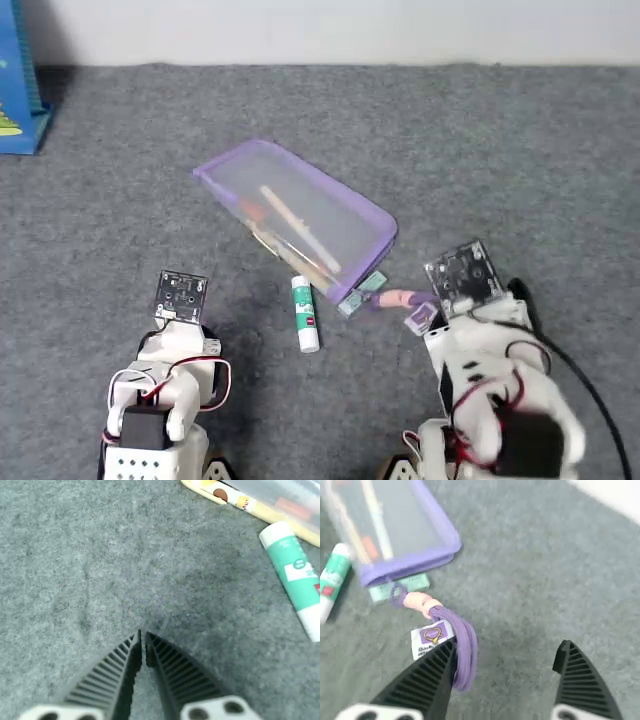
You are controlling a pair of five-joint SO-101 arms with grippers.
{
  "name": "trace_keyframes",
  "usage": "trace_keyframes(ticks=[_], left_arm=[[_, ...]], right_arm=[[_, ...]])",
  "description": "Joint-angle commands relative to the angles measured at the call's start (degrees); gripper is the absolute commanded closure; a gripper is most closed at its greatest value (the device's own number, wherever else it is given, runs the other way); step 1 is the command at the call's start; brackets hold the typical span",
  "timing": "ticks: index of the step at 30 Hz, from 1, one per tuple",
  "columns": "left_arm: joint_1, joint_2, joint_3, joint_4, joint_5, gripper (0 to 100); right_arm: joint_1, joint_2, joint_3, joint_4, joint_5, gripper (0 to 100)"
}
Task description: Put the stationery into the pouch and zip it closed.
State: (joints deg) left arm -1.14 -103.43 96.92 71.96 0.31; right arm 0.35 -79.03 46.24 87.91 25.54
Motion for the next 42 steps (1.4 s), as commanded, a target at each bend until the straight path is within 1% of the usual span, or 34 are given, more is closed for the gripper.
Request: trace_keyframes(ticks=[1, 3, 6, 13, 17, 22, 27, 35, 42], left_arm=[[-0.35, -0.70, -0.40, 0.18, -0.35, 99], [-0.35, -0.70, -0.40, 0.18, -0.35, 99], [-0.35, -0.70, -0.40, 0.18, -0.35, 99], [-0.35, -0.70, -0.40, 0.18, -0.35, 99], [-0.35, -0.70, -0.40, 0.18, -0.35, 99], [-0.35, -0.70, -0.40, 0.18, -0.35, 99], [-0.35, -0.70, -0.40, 0.18, -0.35, 99], [-0.35, -0.70, -0.40, 0.18, -0.35, 99], [-0.35, -0.70, -0.40, 0.18, -0.35, 99]], right_arm=[[-2.51, 12.18, -8.18, 7.43, -0.88, 70.8], [-3.91, 18.77, -9.05, 10.07, -0.88, 70.8], [-4.62, 26.95, -9.23, 9.89, -0.79, 70.8], [-4.88, 37.67, -9.32, 5.14, -0.44, 70.7], [-10.59, 40.75, -8.26, 1.63, -1.05, 70.7], [-19.82, 45.85, -3.34, -8.48, -6.95, 70.7], [-24.40, 52.97, 0.09, -18.15, -8.18, 70.7], [-25.45, 63.16, 0.35, -24.92, -8.18, 70.8], [-25.19, 70.11, 0.35, -27.65, -8.09, 71.6]])
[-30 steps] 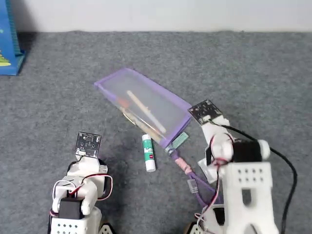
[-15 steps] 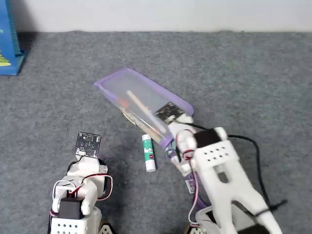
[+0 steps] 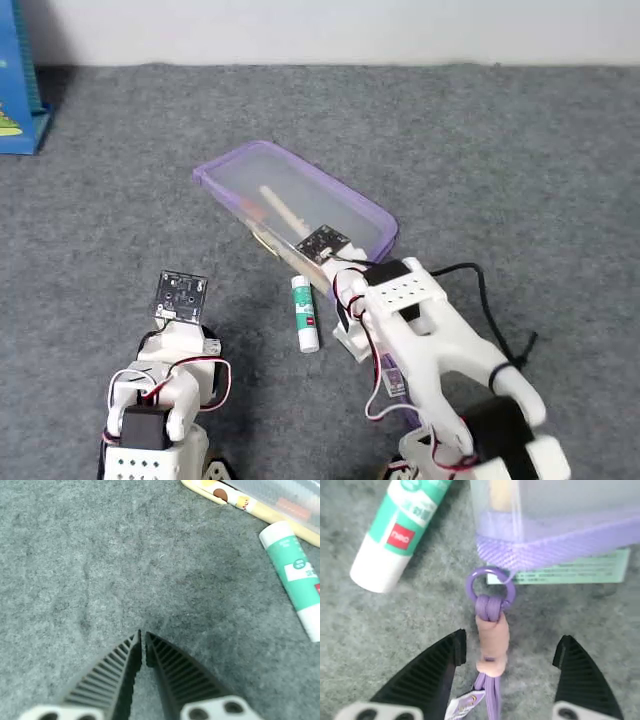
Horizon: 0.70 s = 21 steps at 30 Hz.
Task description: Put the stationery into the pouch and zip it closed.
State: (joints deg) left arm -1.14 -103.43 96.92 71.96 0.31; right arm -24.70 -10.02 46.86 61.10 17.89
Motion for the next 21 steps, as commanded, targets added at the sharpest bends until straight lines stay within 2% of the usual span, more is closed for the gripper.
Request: trace_keyframes(ticks=[1, 7, 11, 16, 21], left_arm=[[-0.35, -0.70, -0.40, 0.18, -0.35, 99], [-0.35, -0.70, -0.40, 0.18, -0.35, 99], [-0.35, -0.70, -0.40, 0.18, -0.35, 99], [-0.35, -0.70, -0.40, 0.18, -0.35, 99], [-0.35, -0.70, -0.40, 0.18, -0.35, 99]], right_arm=[[-0.13, 1.89, -0.26, -0.84, -0.44, 73.5], [-0.22, 4.35, -0.26, -4.09, -0.53, 91.7], [-0.13, 4.26, -0.26, -4.09, -0.53, 98.8], [-0.40, 2.42, -0.26, -1.98, -0.53, 98.9], [-0.40, -10.42, -0.18, 5.76, -0.53, 98.9]])
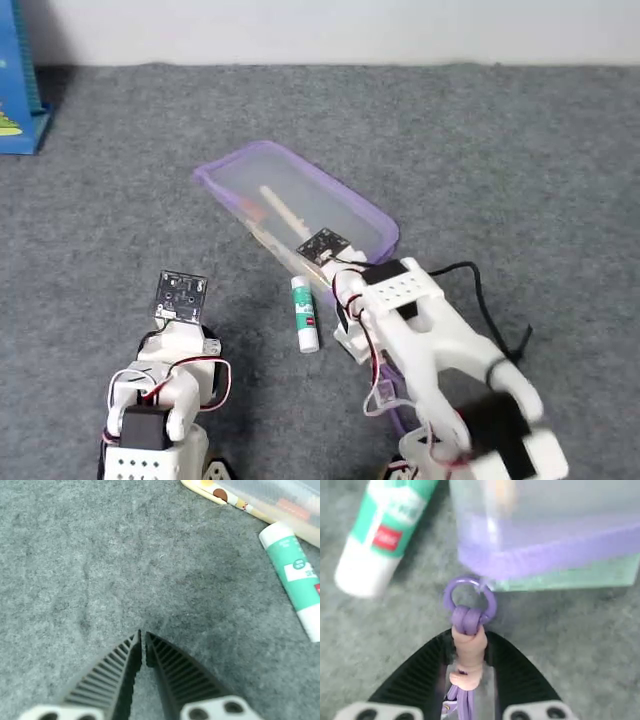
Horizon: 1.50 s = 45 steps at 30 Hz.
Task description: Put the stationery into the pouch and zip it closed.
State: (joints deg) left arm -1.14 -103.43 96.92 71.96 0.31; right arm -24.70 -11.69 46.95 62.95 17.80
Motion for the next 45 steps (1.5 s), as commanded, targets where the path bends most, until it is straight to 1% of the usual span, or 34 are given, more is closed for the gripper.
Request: trace_keyframes(ticks=[1, 4, 8, 11, 14, 19, 22, 28, 32, 41, 43, 45], left_arm=[[-0.35, -0.70, -0.40, 0.18, -0.35, 99], [-0.35, -0.70, -0.40, 0.18, -0.35, 99], [-0.35, -0.70, -0.40, 0.18, -0.35, 99], [-0.35, -0.70, -0.40, 0.18, -0.35, 99], [-0.35, -0.70, -0.40, 0.18, -0.35, 99], [-0.35, -0.70, -0.40, 0.18, -0.35, 99], [-0.35, -0.70, -0.40, 0.18, -0.35, 99], [-0.09, -0.70, -0.40, 0.18, -0.35, 99], [0.00, -0.70, -0.40, 0.18, -0.35, 99], [0.09, -0.79, -0.84, -0.62, -0.44, 99], [-0.62, -0.79, -2.95, -2.46, -0.62, 99], [-2.29, -0.79, -4.53, -2.11, -1.05, 99]], right_arm=[[-0.40, -11.82, -0.26, 5.49, -0.44, 98.9], [-0.48, -20.70, -0.26, 9.27, -0.53, 98.9], [-0.48, -29.93, -0.26, 10.51, -0.79, 98.9], [-0.57, -34.95, -0.26, 10.51, -4.66, 98.9], [-3.65, -38.20, -0.18, 10.59, -5.71, 98.9], [-10.15, -41.36, -0.26, 11.30, -5.71, 98.9], [-12.09, -43.30, -0.26, 10.95, -5.63, 98.9], [-12.44, -47.60, -0.26, 10.95, -0.97, 98.9], [-12.44, -50.24, -0.26, 10.86, 0.44, 98.9], [-12.26, -51.47, -0.18, 11.30, 0.18, 98.9], [-12.26, -51.47, -0.18, 11.30, 0.09, 98.9], [-12.44, -51.47, -0.18, 11.30, 0.00, 98.9]])
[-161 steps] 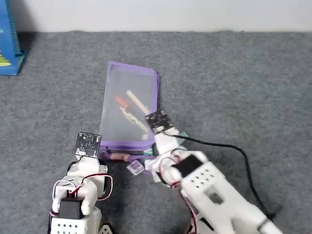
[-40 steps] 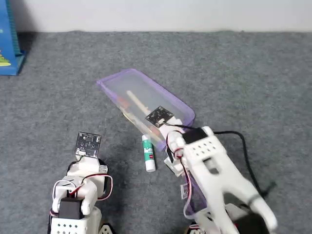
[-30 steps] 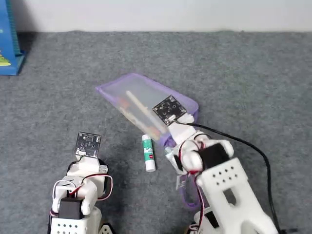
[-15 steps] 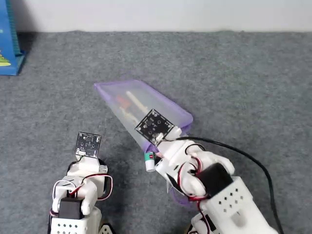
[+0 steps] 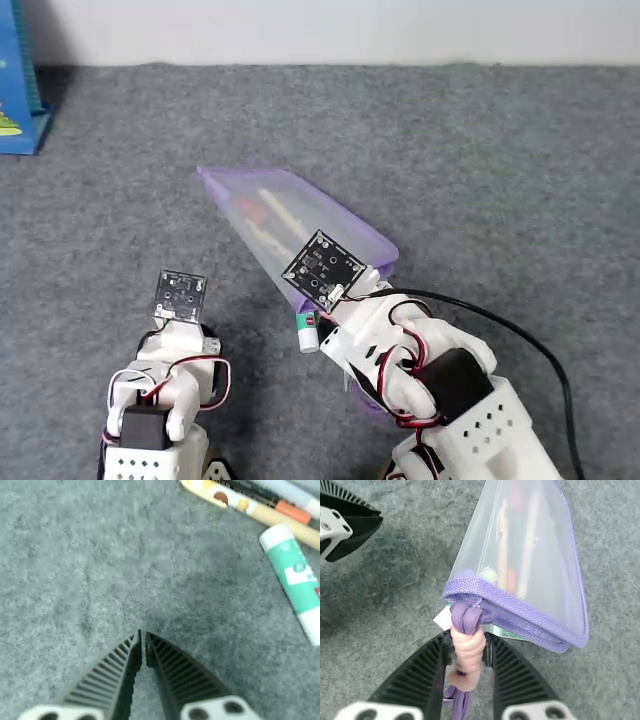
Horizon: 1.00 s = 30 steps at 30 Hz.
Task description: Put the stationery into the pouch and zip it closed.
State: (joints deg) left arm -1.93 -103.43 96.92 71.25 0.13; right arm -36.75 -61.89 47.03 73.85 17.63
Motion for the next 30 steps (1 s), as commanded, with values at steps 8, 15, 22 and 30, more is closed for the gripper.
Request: trace_keyframes(ticks=[8, 15, 22, 30], left_arm=[[1.23, -0.79, -17.45, 1.41, -0.35, 99], [9.85, -0.79, -24.31, 6.15, 6.15, 88], [18.46, -0.79, -24.13, 6.33, 10.64, 68], [25.85, -0.79, -23.87, 1.76, 13.54, 73]], right_arm=[[-0.40, -1.36, -0.35, -0.13, 0.09, 98.9], [-0.48, -2.86, -0.79, -0.13, 0.09, 98.9], [-3.21, -8.75, -0.44, 0.48, 0.09, 98.9], [-5.58, -9.27, -0.44, 0.48, 0.09, 98.9]])
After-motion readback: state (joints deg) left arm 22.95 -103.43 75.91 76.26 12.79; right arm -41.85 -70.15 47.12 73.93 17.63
